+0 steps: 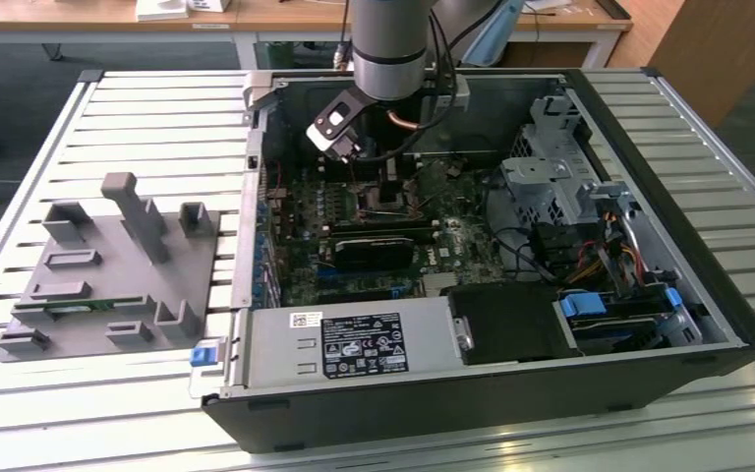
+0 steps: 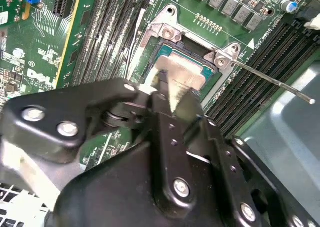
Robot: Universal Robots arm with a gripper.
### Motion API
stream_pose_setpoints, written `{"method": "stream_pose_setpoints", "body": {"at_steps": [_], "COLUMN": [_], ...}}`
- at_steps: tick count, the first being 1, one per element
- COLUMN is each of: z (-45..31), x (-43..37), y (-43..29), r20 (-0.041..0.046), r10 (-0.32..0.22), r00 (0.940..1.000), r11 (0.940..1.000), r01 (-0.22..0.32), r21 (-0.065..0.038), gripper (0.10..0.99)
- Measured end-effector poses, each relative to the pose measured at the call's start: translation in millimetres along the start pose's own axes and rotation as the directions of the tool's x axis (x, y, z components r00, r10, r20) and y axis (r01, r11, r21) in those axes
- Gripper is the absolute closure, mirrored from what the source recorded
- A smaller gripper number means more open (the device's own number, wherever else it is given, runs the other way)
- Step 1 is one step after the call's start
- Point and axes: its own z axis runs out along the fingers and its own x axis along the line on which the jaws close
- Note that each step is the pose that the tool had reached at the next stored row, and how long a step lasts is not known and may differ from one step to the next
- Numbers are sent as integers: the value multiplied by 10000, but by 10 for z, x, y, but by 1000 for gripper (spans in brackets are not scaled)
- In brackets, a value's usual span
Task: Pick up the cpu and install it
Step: 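Place the cpu into insertion slot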
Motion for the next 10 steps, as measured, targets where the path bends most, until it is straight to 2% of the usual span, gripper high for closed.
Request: {"method": "stream_pose_setpoints", "body": {"at_steps": [1,4,5,6,10], "z": [-2,-7,-9,-12,-17], "x": [0,0,0,0,0], "y": [0,0,1,0,1], "r20": [0,-1,0,3,0], "r10": [0,0,0,0,0], "r00": [10000,10000,10000,10000,10000], "r11": [10000,10000,10000,10000,10000], "r01": [0,0,0,0,0], "r21": [1,2,3,4,3], "gripper": [737,914,914,973,980]}}
